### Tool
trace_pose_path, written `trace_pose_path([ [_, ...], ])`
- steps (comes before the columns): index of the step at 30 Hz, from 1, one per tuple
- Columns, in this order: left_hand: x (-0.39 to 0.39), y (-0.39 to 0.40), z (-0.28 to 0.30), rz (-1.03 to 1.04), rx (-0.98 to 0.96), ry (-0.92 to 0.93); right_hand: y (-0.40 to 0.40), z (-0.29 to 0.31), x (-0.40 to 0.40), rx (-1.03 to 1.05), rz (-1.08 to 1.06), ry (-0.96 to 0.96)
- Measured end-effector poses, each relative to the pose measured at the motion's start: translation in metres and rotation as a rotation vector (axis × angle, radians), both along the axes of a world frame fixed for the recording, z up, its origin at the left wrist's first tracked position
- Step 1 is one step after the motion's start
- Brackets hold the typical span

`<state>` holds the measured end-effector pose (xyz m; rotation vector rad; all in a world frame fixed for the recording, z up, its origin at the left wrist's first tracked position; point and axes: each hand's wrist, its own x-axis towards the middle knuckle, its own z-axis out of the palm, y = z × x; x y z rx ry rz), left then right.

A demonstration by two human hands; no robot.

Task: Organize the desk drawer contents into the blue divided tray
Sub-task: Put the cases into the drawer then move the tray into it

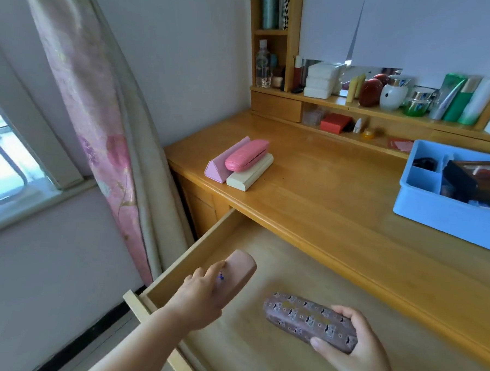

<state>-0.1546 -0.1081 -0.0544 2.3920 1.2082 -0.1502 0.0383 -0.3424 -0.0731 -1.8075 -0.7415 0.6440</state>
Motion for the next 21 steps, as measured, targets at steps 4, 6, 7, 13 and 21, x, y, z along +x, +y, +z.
trace_pose_path([
  [4,-0.007,0.006,-0.016,0.07,0.04,0.189,-0.004,-0.021,-0.015,-0.078,0.011,0.0],
  [6,-0.014,0.009,-0.025,0.121,0.02,0.275,-0.004,-0.028,-0.013,-0.099,0.037,0.007],
  [7,-0.017,0.01,-0.028,0.143,0.023,0.296,-0.003,-0.031,-0.012,-0.114,0.071,0.005],
  [13,-0.018,0.016,-0.038,0.129,0.215,0.305,0.032,-0.047,-0.009,-0.179,0.288,0.015],
  [21,-0.03,0.029,-0.035,0.206,0.247,0.011,0.088,-0.064,-0.059,-0.382,0.44,-0.349],
])
